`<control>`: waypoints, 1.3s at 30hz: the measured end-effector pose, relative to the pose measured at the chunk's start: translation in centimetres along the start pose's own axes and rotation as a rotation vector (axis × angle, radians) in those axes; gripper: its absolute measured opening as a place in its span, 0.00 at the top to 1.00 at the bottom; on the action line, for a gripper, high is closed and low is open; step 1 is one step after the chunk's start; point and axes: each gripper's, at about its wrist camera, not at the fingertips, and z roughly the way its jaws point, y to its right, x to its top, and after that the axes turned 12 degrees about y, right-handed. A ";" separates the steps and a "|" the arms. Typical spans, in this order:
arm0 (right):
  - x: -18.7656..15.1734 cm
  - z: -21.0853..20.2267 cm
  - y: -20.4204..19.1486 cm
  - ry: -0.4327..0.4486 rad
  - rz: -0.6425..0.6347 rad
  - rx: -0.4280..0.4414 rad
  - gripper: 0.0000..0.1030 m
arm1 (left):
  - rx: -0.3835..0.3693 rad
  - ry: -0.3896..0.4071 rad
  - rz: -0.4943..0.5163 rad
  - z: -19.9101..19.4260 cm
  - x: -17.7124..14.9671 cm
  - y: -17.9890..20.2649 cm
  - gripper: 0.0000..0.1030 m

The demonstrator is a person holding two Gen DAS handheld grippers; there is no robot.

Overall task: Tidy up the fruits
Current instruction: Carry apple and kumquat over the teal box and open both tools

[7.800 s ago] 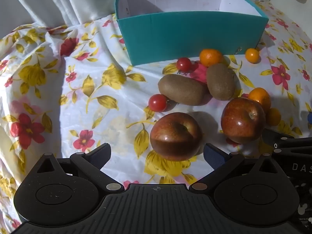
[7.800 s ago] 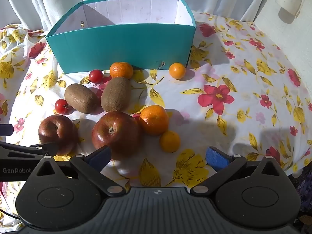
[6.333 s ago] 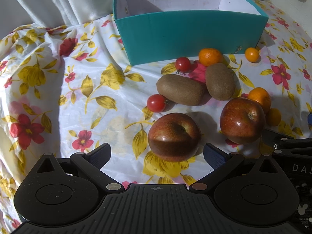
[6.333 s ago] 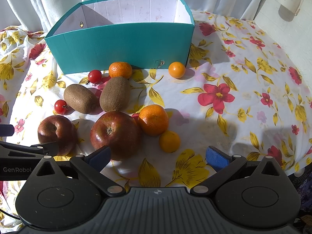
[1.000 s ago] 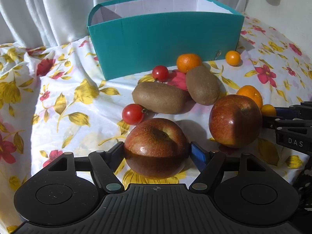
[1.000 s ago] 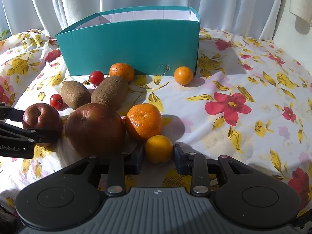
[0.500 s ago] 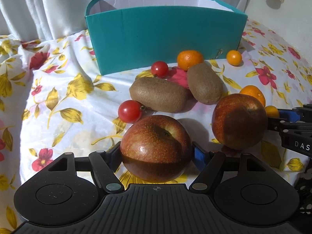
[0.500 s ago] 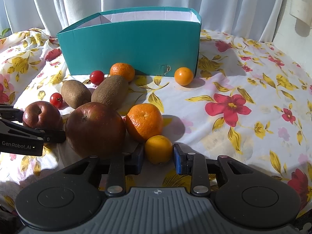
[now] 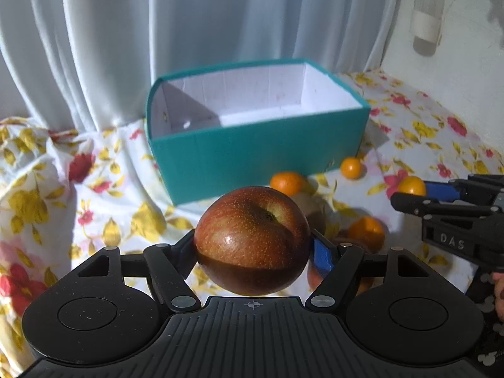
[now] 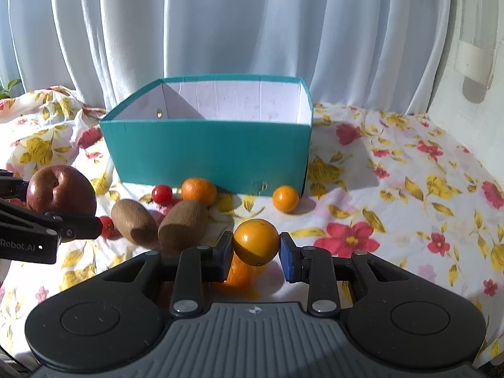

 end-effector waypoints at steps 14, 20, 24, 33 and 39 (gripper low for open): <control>10.5 3.9 -0.1 0.259 0.015 -0.031 0.70 | 0.244 0.125 -0.099 3.9 9.8 -2.1 0.26; 10.9 5.4 -0.5 0.266 0.054 -0.005 0.70 | 0.272 0.100 -0.132 5.4 9.4 -3.1 0.26; 10.7 6.4 -0.6 0.251 0.058 -0.008 0.70 | 0.285 0.087 -0.124 6.3 9.2 -3.5 0.26; 10.2 8.3 -0.5 0.220 0.067 -0.025 0.70 | 0.289 0.036 -0.121 8.5 8.5 -4.1 0.26; 9.9 9.3 -0.3 0.202 0.070 -0.044 0.70 | 0.283 0.017 -0.116 9.5 8.3 -4.1 0.26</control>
